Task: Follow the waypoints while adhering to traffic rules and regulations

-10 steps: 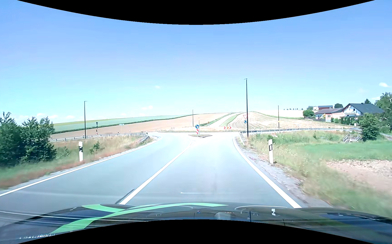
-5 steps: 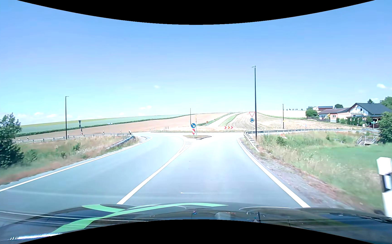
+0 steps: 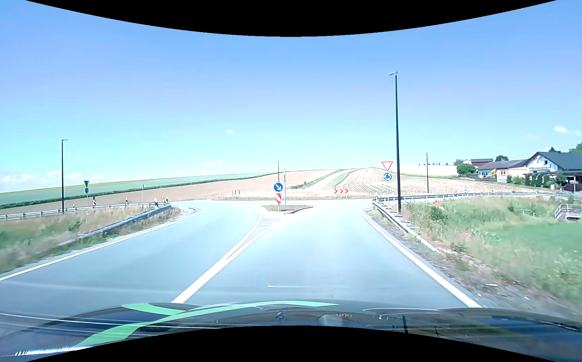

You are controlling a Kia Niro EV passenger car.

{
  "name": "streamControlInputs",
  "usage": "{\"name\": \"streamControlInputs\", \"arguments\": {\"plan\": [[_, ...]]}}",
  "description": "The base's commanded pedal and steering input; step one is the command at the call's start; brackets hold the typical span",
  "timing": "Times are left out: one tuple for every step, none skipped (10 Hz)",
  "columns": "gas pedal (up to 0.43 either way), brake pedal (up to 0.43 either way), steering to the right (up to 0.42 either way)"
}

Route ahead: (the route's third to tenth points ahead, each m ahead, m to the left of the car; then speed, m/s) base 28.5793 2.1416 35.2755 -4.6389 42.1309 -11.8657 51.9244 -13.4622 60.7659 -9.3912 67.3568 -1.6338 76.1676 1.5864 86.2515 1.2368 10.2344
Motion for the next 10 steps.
{"name": "streamControlInputs", "arguments": {"plan": [[0.0, 0.14, 0.009], [0.0, 0.128, 0.013], [0.0, 0.116, 0.02], [0.0, 0.104, 0.026], [0.0, 0.098, 0.027], [0.0, 0.098, 0.028], [0.0, 0.091, 0.029], [0.0, 0.079, 0.032], [0.0, 0.073, 0.037], [0.0, 0.079, 0.043]]}}
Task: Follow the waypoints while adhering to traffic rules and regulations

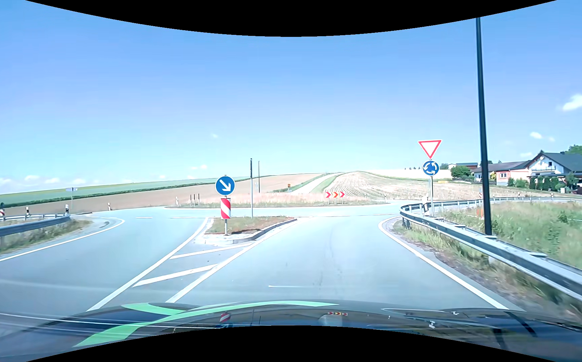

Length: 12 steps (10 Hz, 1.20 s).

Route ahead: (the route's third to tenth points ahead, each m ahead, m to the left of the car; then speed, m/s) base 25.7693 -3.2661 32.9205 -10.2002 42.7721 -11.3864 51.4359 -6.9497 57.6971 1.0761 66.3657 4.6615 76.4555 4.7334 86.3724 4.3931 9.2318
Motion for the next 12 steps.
{"name": "streamControlInputs", "arguments": {"plan": [[0.0, 0.085, 0.048], [0.0, 0.091, 0.052], [0.0, 0.091, 0.056], [0.0, 0.085, 0.059], [0.0, 0.067, 0.065], [0.0, 0.024, 0.072], [0.0, 0.0, 0.082], [0.0, 0.0, 0.089], [0.0, 0.0, 0.093], [0.0, 0.0, 0.093], [0.0, 0.0, 0.094], [0.0, 0.0, 0.1]]}}
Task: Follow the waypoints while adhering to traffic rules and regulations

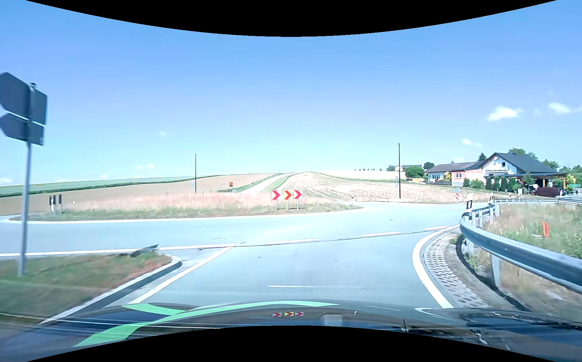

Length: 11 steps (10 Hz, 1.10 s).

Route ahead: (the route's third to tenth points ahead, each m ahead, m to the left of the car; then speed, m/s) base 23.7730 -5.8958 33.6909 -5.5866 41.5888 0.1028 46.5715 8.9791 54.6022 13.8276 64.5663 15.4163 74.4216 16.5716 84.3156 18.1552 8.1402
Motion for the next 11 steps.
{"name": "streamControlInputs", "arguments": {"plan": [[0.02, 0.0, 0.106], [0.02, 0.0, 0.116], [0.028, 0.0, 0.124], [0.028, 0.0, 0.13], [0.028, 0.0, 0.137], [0.028, 0.0, 0.139], [0.028, 0.0, 0.14], [0.028, 0.0, 0.138], [0.047, 0.0, 0.134], [0.047, 0.0, 0.131], [0.067, 0.0, 0.127]]}}
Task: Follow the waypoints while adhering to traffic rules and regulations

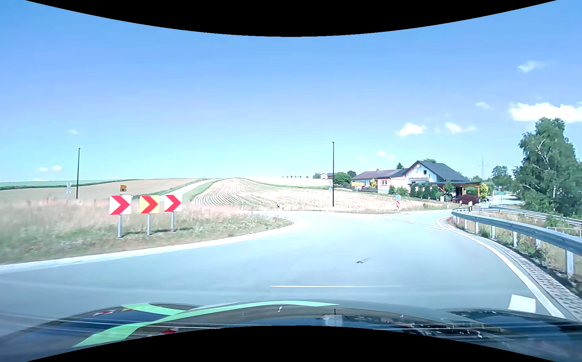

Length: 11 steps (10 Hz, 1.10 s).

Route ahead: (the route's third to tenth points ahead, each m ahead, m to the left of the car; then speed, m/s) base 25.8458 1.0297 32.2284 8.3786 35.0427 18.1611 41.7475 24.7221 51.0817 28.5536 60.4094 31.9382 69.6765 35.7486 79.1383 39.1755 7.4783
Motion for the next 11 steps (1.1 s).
{"name": "streamControlInputs", "arguments": {"plan": [[0.079, 0.0, 0.121], [0.079, 0.0, 0.118], [0.079, 0.0, 0.117], [0.079, 0.0, 0.113], [0.067, 0.0, 0.092], [0.067, 0.0, 0.068], [0.067, 0.0, 0.049], [0.067, 0.0, 0.036], [0.067, 0.0, 0.03], [0.067, 0.0, 0.021], [0.067, 0.0, 0.016]]}}
